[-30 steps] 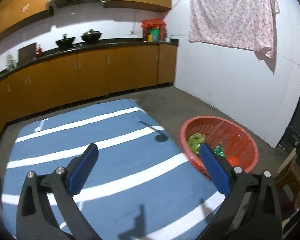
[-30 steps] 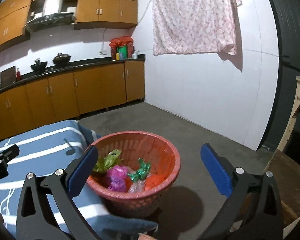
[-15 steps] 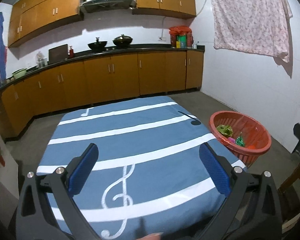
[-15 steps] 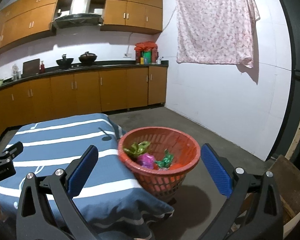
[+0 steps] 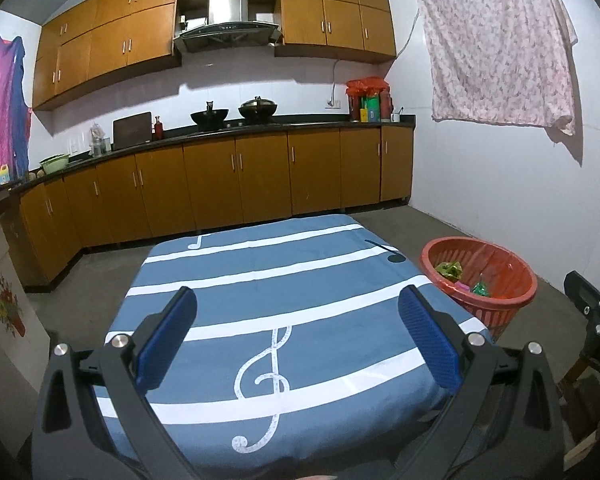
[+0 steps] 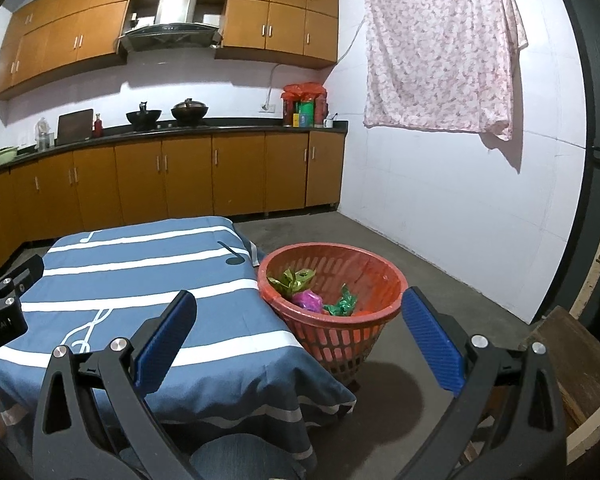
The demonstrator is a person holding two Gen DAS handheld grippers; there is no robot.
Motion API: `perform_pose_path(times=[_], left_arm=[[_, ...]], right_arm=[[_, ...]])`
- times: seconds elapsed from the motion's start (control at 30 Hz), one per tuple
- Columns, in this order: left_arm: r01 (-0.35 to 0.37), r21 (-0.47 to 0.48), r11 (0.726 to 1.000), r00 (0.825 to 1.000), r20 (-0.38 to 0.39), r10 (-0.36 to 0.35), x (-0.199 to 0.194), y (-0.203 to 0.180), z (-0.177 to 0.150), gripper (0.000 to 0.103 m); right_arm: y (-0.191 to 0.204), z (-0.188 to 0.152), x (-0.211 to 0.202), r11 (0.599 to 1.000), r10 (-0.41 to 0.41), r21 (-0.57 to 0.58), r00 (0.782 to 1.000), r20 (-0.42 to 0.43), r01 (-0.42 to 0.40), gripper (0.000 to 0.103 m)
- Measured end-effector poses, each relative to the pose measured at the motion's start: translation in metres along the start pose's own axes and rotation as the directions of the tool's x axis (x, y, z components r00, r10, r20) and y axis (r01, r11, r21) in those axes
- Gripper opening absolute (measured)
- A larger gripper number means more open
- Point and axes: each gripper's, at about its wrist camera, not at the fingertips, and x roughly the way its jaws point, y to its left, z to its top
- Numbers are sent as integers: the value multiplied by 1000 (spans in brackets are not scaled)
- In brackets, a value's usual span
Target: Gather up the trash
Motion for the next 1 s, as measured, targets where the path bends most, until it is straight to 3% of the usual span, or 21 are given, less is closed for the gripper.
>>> perform_pose_path(times=[1.0], left_arm=[[39,-38,999,999,-9,-40,-16,4,-5,99]], right_arm=[[-5,-11,-14,999,-21,28,1000,-2,21,101]])
